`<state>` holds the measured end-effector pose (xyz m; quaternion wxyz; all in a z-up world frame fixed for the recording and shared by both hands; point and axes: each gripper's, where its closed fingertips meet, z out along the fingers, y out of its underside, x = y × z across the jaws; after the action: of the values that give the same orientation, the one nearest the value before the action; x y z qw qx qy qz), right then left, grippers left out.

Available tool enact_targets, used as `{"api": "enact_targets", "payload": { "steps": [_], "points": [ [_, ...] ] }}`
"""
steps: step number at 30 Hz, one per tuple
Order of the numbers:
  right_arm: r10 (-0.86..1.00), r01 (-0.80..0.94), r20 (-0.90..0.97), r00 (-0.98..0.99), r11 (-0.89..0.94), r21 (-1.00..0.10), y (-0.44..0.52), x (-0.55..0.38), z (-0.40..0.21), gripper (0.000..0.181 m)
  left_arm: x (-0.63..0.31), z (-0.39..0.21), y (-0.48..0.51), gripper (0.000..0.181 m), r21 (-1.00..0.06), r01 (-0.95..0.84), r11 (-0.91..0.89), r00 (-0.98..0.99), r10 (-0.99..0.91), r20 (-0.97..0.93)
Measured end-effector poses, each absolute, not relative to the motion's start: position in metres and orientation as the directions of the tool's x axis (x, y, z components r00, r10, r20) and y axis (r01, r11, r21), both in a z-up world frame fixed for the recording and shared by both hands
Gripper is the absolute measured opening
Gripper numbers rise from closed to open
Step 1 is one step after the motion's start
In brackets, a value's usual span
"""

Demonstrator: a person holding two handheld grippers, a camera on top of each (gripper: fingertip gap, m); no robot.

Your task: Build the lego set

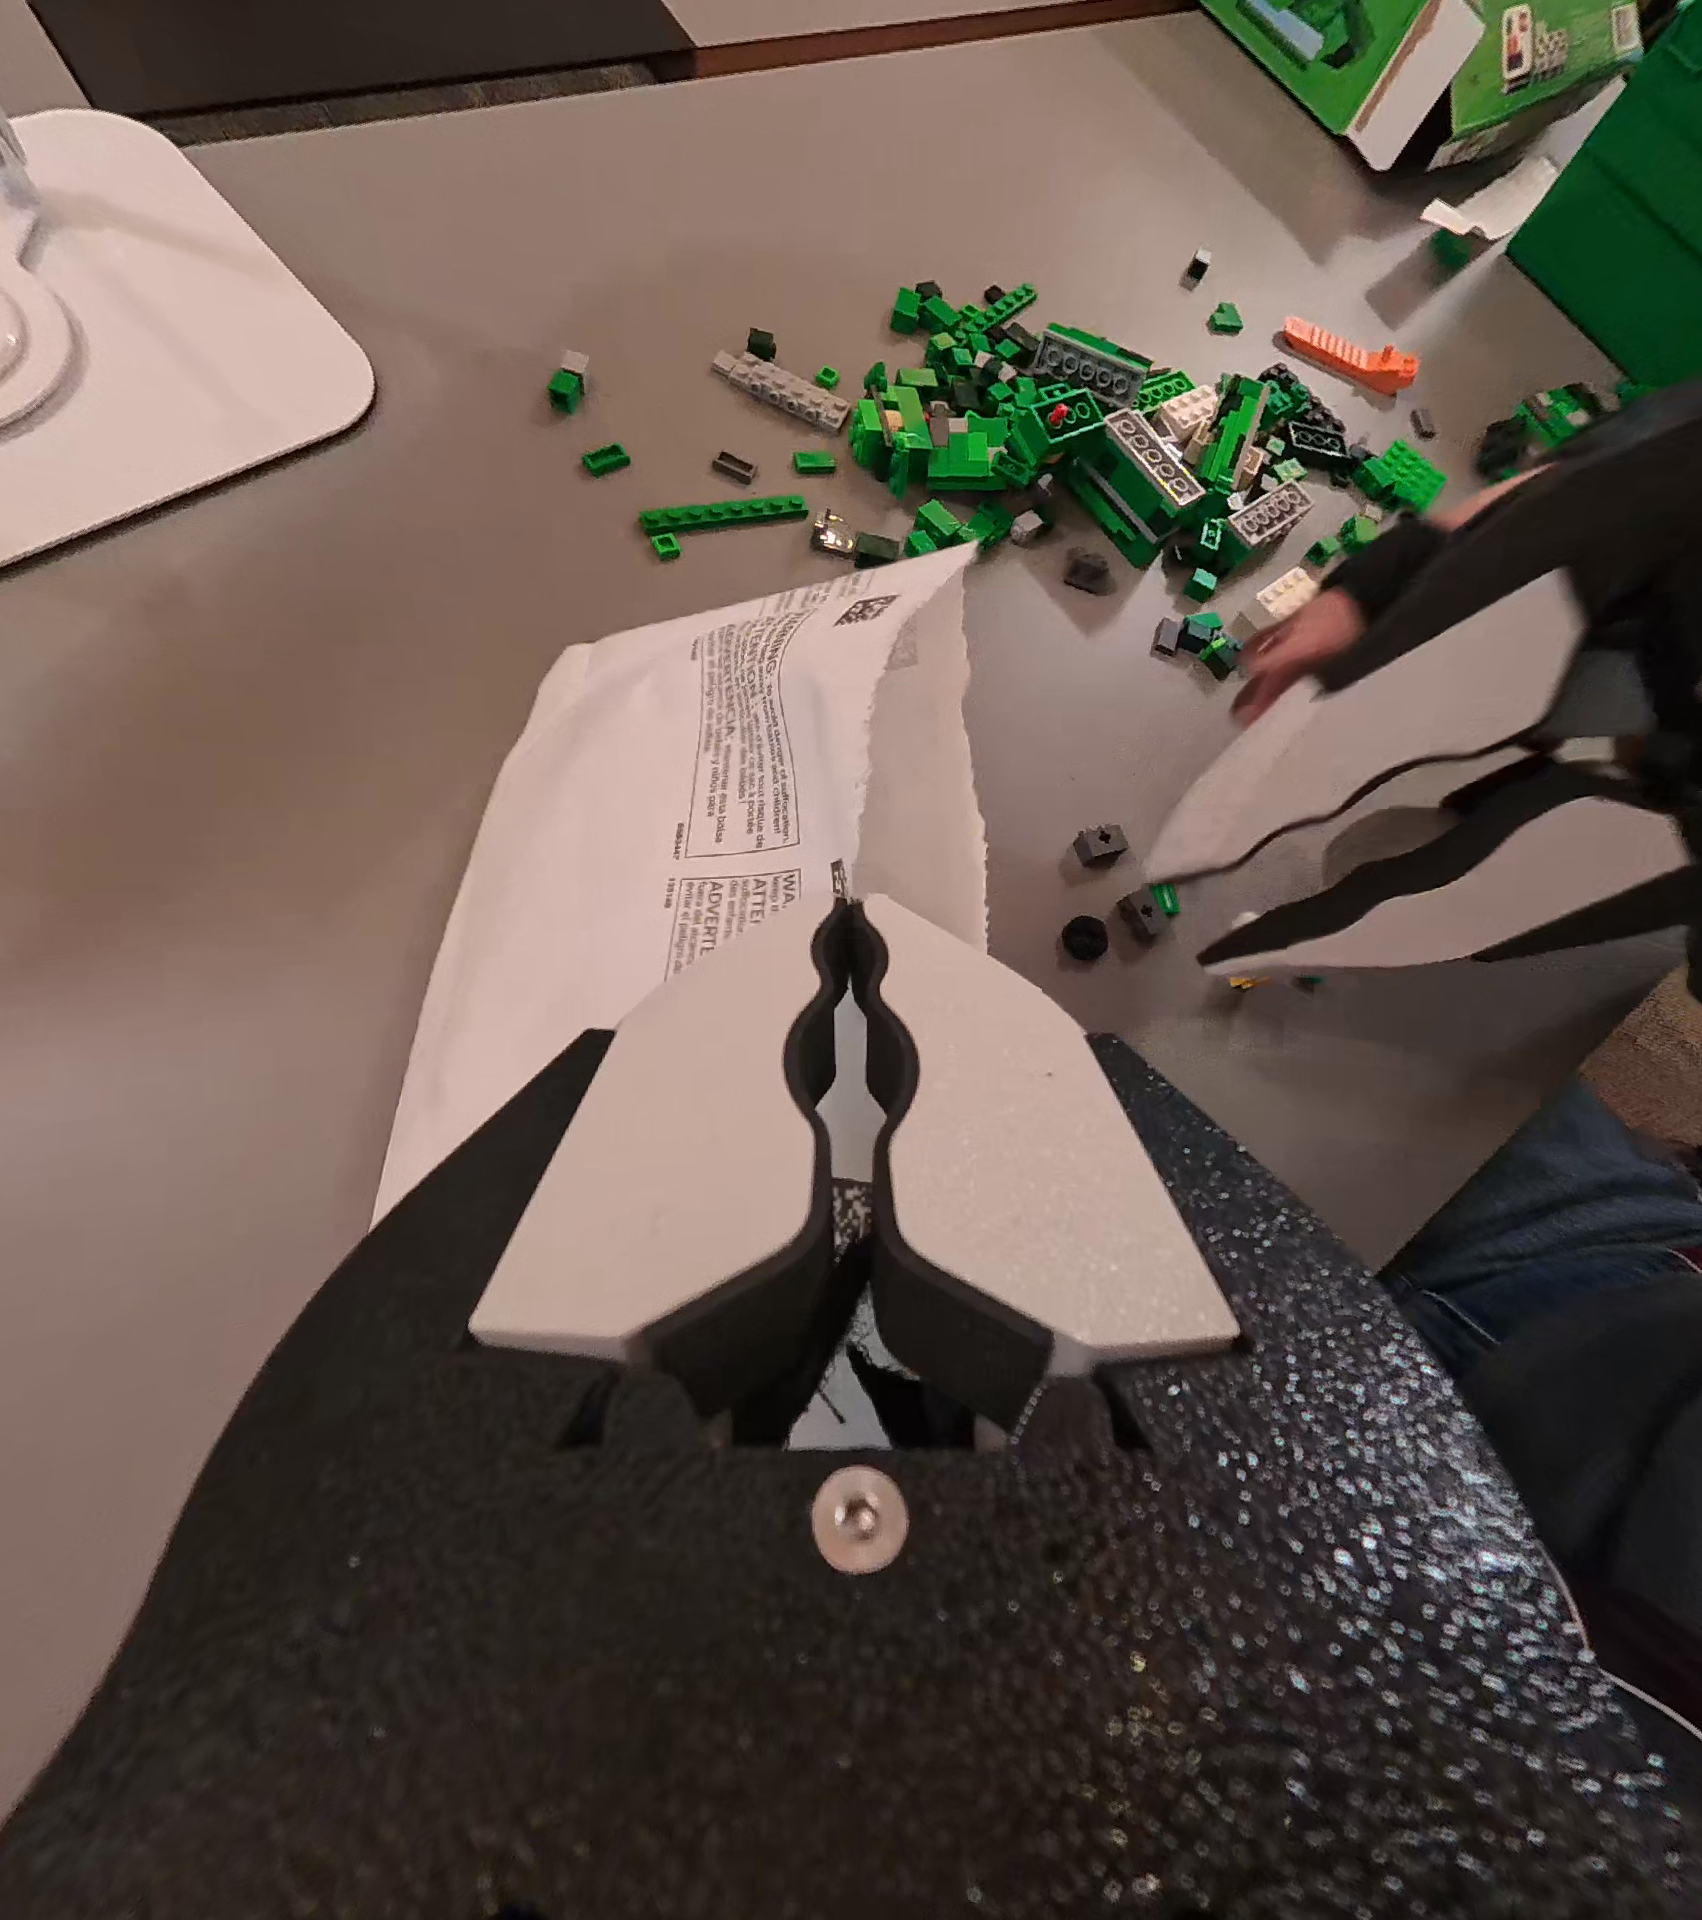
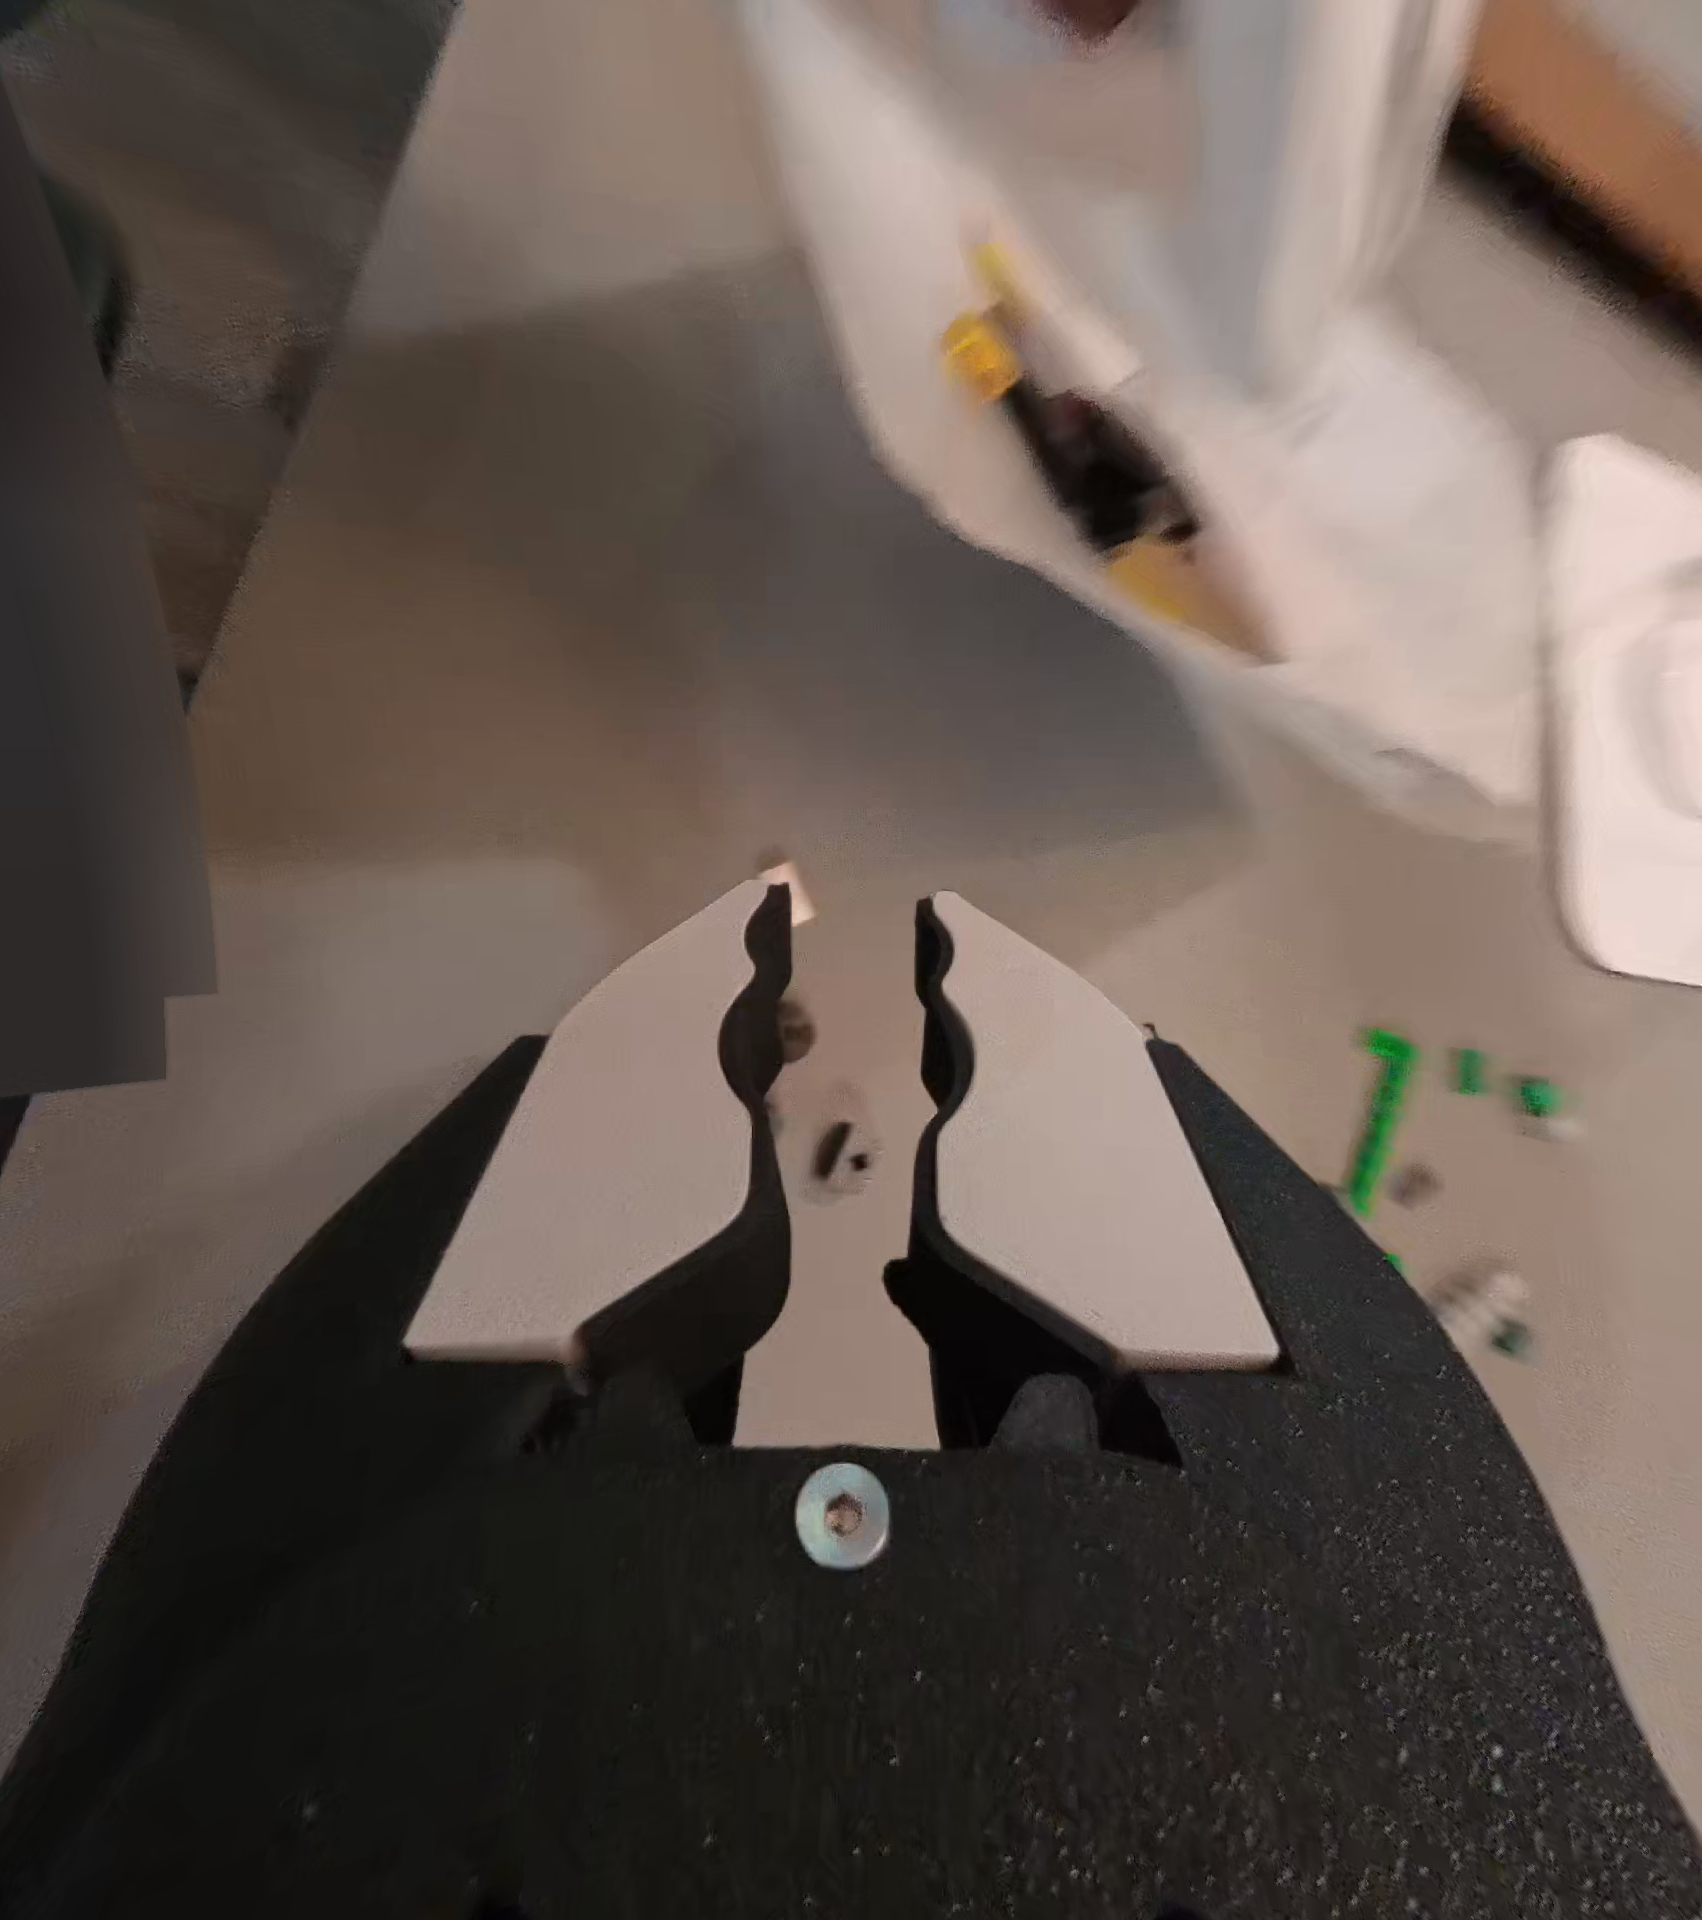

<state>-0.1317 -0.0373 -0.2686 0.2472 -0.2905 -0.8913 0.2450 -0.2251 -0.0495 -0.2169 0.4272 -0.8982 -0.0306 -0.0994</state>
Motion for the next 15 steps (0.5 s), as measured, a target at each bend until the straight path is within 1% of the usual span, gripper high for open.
{"api": "enact_targets", "payload": {
  "steps": [1,3,4,8,10,11,13,14,15],
  "points": [
    [0.611,0.403,0.262,-0.747,0.729,-0.553,-0.038,-0.130,-0.283,0.023,-0.225,-0.217,-0.049,0.000,-0.761,0.140,-0.633,0.978,-0.031,0.206],
    [0.566,0.417,0.212,-0.796,0.768,-0.486,-0.038,-0.132,-0.308,0.024,-0.225,-0.218,-0.049,0.000,-0.758,0.137,-0.638,0.978,-0.034,0.205],
    [0.548,0.414,0.191,-0.814,0.779,-0.470,-0.039,-0.134,-0.315,0.025,-0.224,-0.219,-0.049,0.000,-0.756,0.135,-0.640,0.978,-0.036,0.206],
    [0.509,0.405,0.113,-0.854,0.783,-0.472,-0.044,-0.143,-0.325,0.024,-0.225,-0.218,-0.052,0.000,-0.757,0.132,-0.641,0.978,-0.042,0.205],
    [0.488,0.397,0.100,-0.867,0.799,-0.451,-0.043,-0.145,-0.329,0.017,-0.226,-0.218,-0.053,0.000,-0.757,0.134,-0.639,0.977,-0.042,0.208],
    [0.476,0.391,0.091,-0.875,0.805,-0.445,-0.044,-0.144,-0.330,0.008,-0.226,-0.217,-0.053,0.000,-0.758,0.136,-0.638,0.977,-0.043,0.211],
    [0.455,0.378,0.077,-0.887,0.811,-0.446,-0.047,-0.139,-0.327,0.008,-0.227,-0.218,-0.052,0.000,-0.760,0.135,-0.636,0.976,-0.046,0.212],
    [0.448,0.360,0.092,-0.889,0.810,-0.462,-0.050,-0.137,-0.319,0.008,-0.226,-0.217,-0.052,0.000,-0.761,0.129,-0.635,0.977,-0.050,0.208],
    [0.446,0.332,0.123,-0.887,0.799,-0.501,-0.055,-0.137,-0.305,0.007,-0.227,-0.216,-0.052,0.000,-0.766,0.126,-0.630,0.978,-0.048,0.201]
  ]
}}
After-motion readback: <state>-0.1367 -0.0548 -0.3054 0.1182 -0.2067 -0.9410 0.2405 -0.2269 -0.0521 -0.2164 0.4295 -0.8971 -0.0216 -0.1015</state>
